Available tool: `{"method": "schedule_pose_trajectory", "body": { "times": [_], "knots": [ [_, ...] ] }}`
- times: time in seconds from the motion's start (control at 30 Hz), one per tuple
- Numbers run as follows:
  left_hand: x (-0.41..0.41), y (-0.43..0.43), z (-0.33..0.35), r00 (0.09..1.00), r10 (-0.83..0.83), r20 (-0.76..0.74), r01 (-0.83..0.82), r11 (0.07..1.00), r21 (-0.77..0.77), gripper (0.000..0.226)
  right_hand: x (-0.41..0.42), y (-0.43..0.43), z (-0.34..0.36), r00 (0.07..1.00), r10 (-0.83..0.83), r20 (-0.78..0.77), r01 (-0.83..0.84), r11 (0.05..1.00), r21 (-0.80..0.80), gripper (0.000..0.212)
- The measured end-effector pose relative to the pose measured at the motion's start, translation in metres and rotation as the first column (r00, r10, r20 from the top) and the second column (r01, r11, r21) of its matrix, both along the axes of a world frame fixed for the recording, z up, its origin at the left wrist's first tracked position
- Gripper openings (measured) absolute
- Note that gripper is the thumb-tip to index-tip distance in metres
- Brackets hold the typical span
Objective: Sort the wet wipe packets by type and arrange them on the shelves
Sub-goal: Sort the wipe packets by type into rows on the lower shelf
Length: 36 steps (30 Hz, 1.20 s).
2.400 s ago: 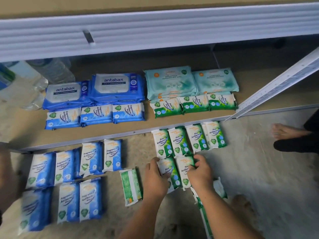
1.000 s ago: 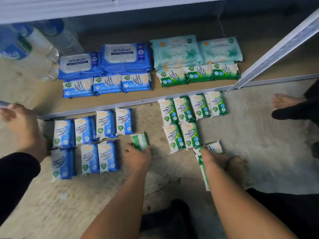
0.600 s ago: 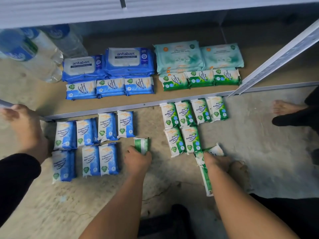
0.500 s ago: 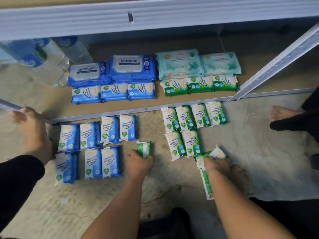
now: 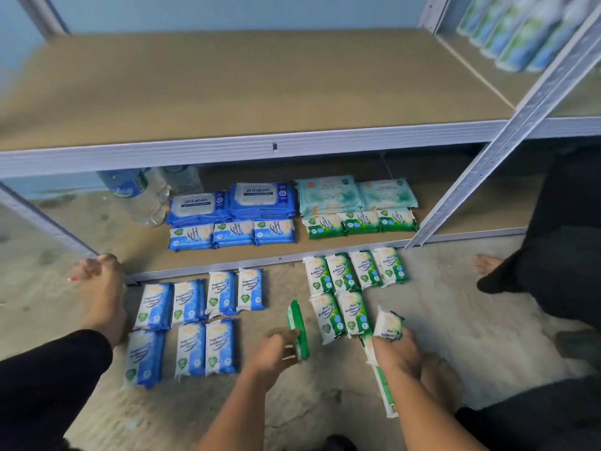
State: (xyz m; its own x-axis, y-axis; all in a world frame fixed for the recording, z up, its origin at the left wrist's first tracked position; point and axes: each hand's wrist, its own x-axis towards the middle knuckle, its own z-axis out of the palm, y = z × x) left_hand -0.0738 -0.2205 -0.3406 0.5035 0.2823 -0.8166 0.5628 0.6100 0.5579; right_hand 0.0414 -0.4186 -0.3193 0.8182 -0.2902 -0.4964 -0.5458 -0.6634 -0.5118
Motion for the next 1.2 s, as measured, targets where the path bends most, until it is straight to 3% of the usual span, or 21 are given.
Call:
{"method": "schedule_pose_trajectory", "body": {
  "times": [0.13,0.3,0.4,0.53,0.6,0.67,0.8,0.9,1.0,1.07,1.2],
  "knots": [
    [-0.008,-0.005,0.019,0.999,0.047,0.022,-0.045,0.996,-0.079,0.017,-0.012,-0.003,0.001,1.0,0.001,0.001,-0.001,0.991,0.135,0.046],
    [-0.016,-0.01,0.036,0.994,0.104,0.014,-0.101,0.982,-0.159,0.029,-0.022,-0.008,0.015,0.994,-0.014,-0.112,0.043,0.962,0.269,0.054],
    [-0.017,-0.01,0.043,0.988,0.151,0.022,-0.142,0.964,-0.226,0.039,-0.027,-0.009,0.028,0.987,-0.009,-0.162,0.069,0.927,0.368,0.076],
    [-0.011,-0.011,0.05,0.992,0.116,0.057,-0.103,0.976,-0.193,0.031,-0.029,-0.007,0.035,0.984,0.009,-0.176,0.078,0.876,0.476,0.103],
    [-0.008,-0.014,0.051,0.994,0.087,0.07,-0.076,0.986,-0.146,0.022,-0.029,-0.007,0.036,0.984,0.02,-0.177,0.078,0.844,0.53,0.098],
    [-0.004,-0.015,0.049,0.995,0.05,0.089,-0.043,0.996,-0.075,0.018,-0.027,-0.008,0.033,0.985,0.031,-0.17,0.068,0.835,0.547,0.077],
    [-0.004,-0.014,0.047,0.968,-0.238,0.076,0.222,0.96,0.168,0.054,-0.021,-0.009,0.019,0.988,0.006,-0.157,0.085,0.819,0.567,0.06],
    [-0.004,-0.015,0.052,0.856,-0.514,-0.058,0.485,0.757,0.438,0.051,-0.014,-0.012,-0.001,0.986,-0.079,-0.147,0.147,0.829,0.54,0.058],
    [-0.006,-0.017,0.047,0.768,-0.591,-0.245,0.603,0.541,0.587,0.053,-0.011,-0.015,-0.018,0.989,-0.074,-0.126,0.126,0.87,0.476,0.067],
    [-0.008,-0.019,0.04,0.792,-0.549,-0.268,0.582,0.548,0.601,0.052,-0.011,-0.018,-0.026,0.991,-0.069,-0.115,0.112,0.891,0.439,0.067],
    [-0.002,-0.027,0.036,0.885,-0.453,-0.108,0.415,0.66,0.626,0.04,-0.001,-0.027,-0.03,0.991,-0.097,-0.097,0.128,0.91,0.395,0.07]
  ]
}}
